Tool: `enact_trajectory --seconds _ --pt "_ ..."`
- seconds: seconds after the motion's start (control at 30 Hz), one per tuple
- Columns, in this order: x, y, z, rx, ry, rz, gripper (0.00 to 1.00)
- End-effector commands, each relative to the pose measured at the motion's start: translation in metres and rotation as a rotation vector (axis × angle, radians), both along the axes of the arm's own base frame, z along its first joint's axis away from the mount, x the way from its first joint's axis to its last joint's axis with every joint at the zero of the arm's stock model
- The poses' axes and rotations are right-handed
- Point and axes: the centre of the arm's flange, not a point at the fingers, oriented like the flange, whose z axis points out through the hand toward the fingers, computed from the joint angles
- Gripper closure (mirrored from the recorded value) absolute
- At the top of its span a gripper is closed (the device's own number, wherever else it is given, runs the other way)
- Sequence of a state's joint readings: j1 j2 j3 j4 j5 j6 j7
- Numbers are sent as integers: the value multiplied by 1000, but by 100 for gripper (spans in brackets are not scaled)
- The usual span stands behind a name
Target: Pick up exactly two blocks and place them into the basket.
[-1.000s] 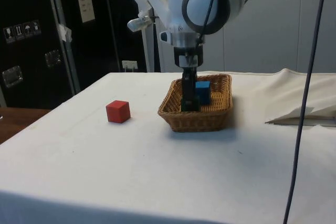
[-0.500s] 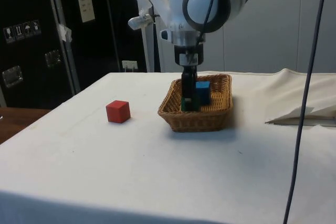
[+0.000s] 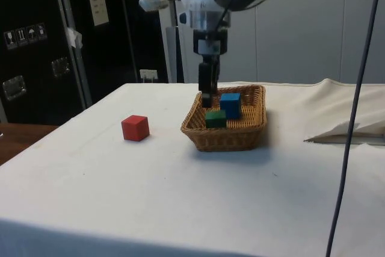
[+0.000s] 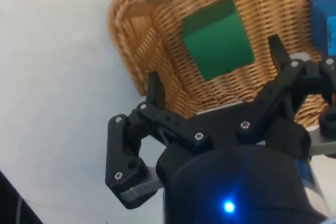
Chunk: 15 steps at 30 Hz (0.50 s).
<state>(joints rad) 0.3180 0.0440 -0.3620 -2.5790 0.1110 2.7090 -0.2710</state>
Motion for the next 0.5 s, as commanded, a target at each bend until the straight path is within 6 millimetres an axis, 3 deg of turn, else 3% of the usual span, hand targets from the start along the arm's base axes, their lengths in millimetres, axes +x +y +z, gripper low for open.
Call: enact_trajectory --seconds 0.0,0.47 --pt "3 0 1 -14 5 -7 0" --pt "28 14 52 -3 -27 -43 0"
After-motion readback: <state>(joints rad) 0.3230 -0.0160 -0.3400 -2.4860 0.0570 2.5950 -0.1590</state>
